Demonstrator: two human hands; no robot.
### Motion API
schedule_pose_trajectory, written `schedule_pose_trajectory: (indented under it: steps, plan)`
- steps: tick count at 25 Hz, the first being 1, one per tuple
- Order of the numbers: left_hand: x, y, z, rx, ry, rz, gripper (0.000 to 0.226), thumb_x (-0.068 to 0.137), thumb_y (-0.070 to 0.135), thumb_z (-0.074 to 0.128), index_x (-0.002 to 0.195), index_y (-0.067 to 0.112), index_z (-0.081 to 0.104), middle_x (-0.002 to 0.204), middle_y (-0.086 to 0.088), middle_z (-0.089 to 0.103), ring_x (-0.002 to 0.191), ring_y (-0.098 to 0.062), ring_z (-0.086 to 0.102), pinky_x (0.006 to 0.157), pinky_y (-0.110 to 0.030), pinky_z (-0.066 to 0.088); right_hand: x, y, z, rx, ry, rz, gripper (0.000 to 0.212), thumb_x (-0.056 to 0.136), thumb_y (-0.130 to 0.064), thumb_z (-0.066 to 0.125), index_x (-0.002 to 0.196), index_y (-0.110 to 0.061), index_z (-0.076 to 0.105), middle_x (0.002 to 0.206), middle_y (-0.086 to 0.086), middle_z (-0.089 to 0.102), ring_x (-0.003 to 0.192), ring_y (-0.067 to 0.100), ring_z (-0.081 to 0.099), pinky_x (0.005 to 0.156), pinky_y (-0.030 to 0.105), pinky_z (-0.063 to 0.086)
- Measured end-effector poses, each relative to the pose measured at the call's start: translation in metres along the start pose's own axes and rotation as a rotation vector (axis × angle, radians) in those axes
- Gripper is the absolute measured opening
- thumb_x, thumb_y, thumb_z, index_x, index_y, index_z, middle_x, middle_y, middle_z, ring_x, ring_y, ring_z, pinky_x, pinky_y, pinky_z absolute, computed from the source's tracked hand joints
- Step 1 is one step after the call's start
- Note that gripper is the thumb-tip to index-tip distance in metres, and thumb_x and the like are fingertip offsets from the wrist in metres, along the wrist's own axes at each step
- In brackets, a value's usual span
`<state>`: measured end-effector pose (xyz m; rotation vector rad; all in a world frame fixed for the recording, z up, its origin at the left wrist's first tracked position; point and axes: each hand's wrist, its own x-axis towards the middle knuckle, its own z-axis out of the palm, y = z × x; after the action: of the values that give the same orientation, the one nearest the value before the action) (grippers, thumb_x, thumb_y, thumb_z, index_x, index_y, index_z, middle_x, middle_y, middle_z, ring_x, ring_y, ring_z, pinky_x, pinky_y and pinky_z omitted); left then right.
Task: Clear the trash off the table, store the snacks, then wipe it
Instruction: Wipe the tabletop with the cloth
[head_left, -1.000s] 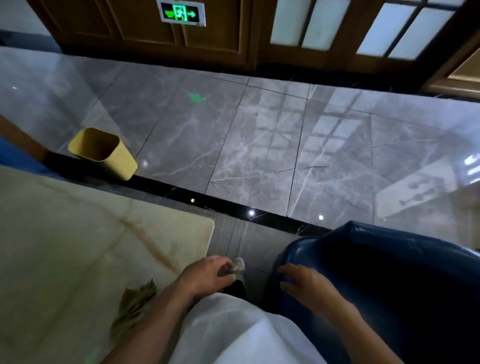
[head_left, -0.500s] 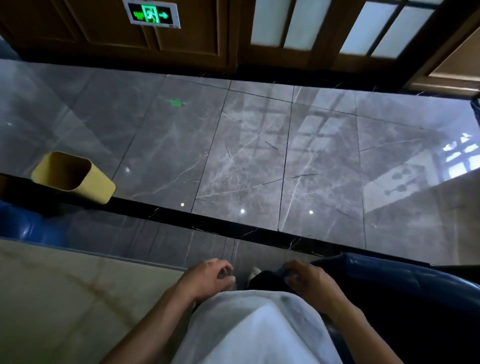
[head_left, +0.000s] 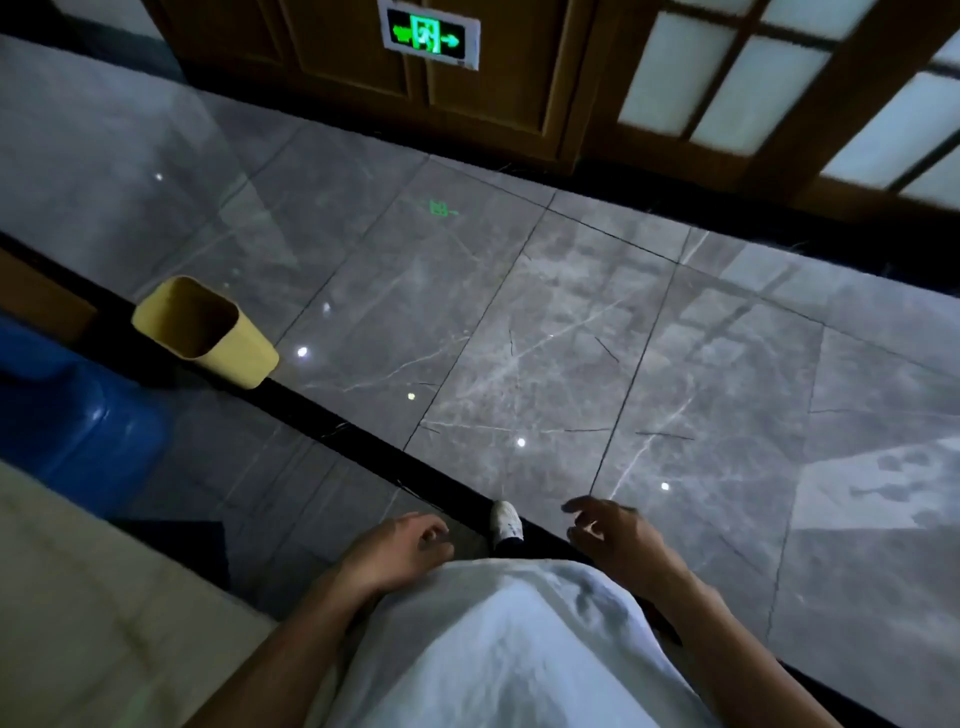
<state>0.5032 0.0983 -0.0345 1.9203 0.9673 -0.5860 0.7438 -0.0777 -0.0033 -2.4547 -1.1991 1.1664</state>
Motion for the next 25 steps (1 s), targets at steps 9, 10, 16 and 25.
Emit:
schedule_pose_trajectory:
  steps: [9, 10, 16, 25]
  plan:
    - [-0.012, -0.010, -0.018, -0.336, 0.301, -0.250, 0.037, 0.089, 0.046, 0.055, 0.121, 0.028, 0.058, 0.121, 0.005, 0.062, 0.103, -0.008, 0.058, 0.090, -0.026, 0.047, 0.120, -0.073, -0.060, -0.360, -0.285, -0.384, 0.035, 0.093, -0.043, 0.053, 0.127, -0.039, 0.052, 0.120, -0.010, 0.065, 0.105, 0.010, 0.062, 0.091, 0.029, 0.050]
    - [-0.018, -0.017, -0.015, -0.360, 0.343, -0.279, 0.037, 0.089, 0.049, 0.053, 0.121, 0.031, 0.057, 0.121, 0.008, 0.061, 0.103, -0.006, 0.057, 0.089, -0.025, 0.046, 0.130, -0.088, -0.062, -0.397, -0.319, -0.432, 0.035, 0.092, -0.044, 0.052, 0.127, -0.039, 0.052, 0.119, -0.011, 0.065, 0.105, 0.010, 0.062, 0.091, 0.029, 0.050]
    - [-0.047, -0.065, 0.012, -0.564, 0.581, -0.460, 0.036, 0.081, 0.063, 0.047, 0.113, 0.049, 0.054, 0.109, 0.025, 0.060, 0.091, 0.008, 0.055, 0.072, -0.013, 0.041, 0.178, -0.199, -0.038, -0.667, -0.483, -0.721, 0.038, 0.094, -0.044, 0.051, 0.131, -0.038, 0.049, 0.123, -0.011, 0.062, 0.106, 0.007, 0.059, 0.082, 0.020, 0.044]
    - [-0.078, -0.137, 0.014, -0.920, 0.826, -0.612, 0.013, 0.087, 0.052, 0.042, 0.095, 0.056, 0.051, 0.095, 0.018, 0.057, 0.096, -0.013, 0.059, 0.067, -0.021, 0.040, 0.190, -0.369, 0.063, -0.969, -0.677, -1.029, 0.039, 0.095, -0.044, 0.049, 0.133, -0.039, 0.047, 0.124, -0.010, 0.061, 0.109, 0.005, 0.056, 0.085, 0.016, 0.041]
